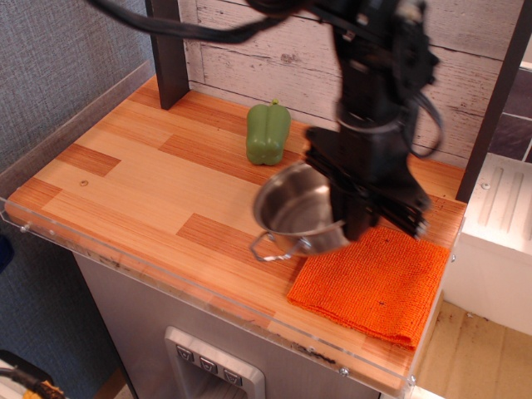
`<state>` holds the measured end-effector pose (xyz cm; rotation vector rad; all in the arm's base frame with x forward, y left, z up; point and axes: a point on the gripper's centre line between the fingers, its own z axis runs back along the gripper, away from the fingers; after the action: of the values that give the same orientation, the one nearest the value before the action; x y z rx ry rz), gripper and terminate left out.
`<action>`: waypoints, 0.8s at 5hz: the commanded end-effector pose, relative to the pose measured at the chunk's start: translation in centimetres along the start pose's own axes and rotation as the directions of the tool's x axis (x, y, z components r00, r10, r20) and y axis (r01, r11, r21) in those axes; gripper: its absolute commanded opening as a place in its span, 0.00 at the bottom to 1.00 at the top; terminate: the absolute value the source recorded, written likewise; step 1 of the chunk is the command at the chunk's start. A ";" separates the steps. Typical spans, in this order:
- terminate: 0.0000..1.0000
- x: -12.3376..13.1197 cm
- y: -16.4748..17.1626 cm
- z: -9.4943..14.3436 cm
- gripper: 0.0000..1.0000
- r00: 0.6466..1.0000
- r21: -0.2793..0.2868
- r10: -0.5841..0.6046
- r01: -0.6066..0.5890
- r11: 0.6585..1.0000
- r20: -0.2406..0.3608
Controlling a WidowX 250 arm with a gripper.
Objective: Place the pot on the orange cloth.
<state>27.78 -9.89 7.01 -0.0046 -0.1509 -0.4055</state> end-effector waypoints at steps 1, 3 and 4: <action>0.00 0.3 -3.7 0.9 0.00 0.990 0.018 -0.134 0.134 0.991 0.047; 0.00 -0.4 -2.8 -0.3 0.00 0.995 0.031 -0.095 0.095 0.995 0.000; 0.00 -0.6 -2.0 -1.1 0.00 0.997 0.019 -0.079 0.079 0.997 -0.014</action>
<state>27.32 -11.88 4.99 0.0240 -0.1129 -0.4818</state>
